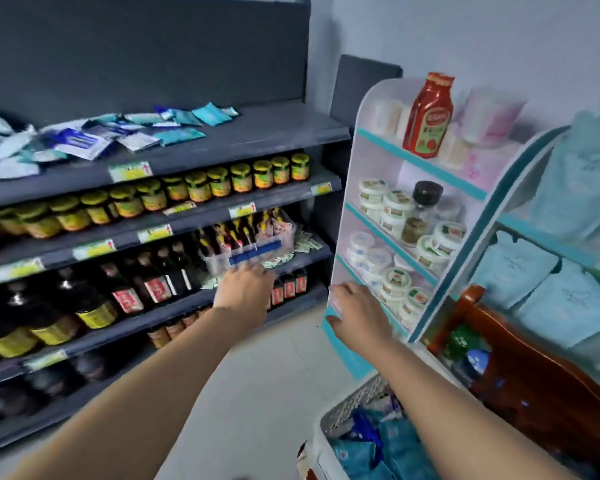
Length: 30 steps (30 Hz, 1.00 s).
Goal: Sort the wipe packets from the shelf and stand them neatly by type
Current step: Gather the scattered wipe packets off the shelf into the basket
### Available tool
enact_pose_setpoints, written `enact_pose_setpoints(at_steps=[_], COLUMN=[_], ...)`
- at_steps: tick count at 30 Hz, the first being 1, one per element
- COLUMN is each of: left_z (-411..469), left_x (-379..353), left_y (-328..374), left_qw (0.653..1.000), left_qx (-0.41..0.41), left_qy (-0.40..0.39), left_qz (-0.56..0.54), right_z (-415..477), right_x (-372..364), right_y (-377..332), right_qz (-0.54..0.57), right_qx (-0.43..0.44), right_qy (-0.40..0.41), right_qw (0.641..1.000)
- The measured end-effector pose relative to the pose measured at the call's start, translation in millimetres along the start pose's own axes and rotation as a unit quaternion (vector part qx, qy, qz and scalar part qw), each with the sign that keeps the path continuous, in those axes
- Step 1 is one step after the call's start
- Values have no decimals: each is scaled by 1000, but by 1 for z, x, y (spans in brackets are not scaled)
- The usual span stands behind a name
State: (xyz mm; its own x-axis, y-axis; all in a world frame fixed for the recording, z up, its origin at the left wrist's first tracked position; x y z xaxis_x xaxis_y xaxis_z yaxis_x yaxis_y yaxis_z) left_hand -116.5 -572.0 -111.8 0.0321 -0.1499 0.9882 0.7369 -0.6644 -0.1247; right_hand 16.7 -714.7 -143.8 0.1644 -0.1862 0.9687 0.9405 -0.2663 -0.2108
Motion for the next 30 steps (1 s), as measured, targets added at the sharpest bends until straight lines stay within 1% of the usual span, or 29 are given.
enact_pose_setpoints(at_steps=[8, 13, 18, 23, 30], left_z=[56, 101, 146, 189, 262], left_x=[35, 56, 66, 67, 51], left_y=[-120, -190, -248, -288, -321], left_qw=[995, 988, 987, 986, 984], left_qx=[75, 99, 109, 124, 153], left_qy=[72, 115, 118, 108, 93], left_qz=[0, 10, 24, 26, 25], right_z=[130, 210, 280, 340, 432], right_x=[23, 37, 44, 48, 42], right_y=[-73, -112, -142, -156, -153], right_qz=[9, 0, 13, -4, -6], right_qx=[76, 93, 103, 113, 122], right_qy=[44, 81, 102, 116, 98], right_qw=[996, 992, 989, 987, 988])
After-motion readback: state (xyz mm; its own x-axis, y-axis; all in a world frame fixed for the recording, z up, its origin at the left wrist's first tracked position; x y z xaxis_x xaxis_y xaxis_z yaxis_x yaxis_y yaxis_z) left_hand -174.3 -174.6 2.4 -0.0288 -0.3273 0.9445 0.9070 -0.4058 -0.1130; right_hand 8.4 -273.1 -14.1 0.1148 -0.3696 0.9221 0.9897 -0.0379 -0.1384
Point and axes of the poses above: each hand's wrist, its own z-axis towards the middle knuckle, its own x-axis out of the back of the hand, y = z × x, the point moved 3 cm from there along z, towards the middle knuckle, and after that the axes turned 13 degrees about x, right-handed, at the moved point
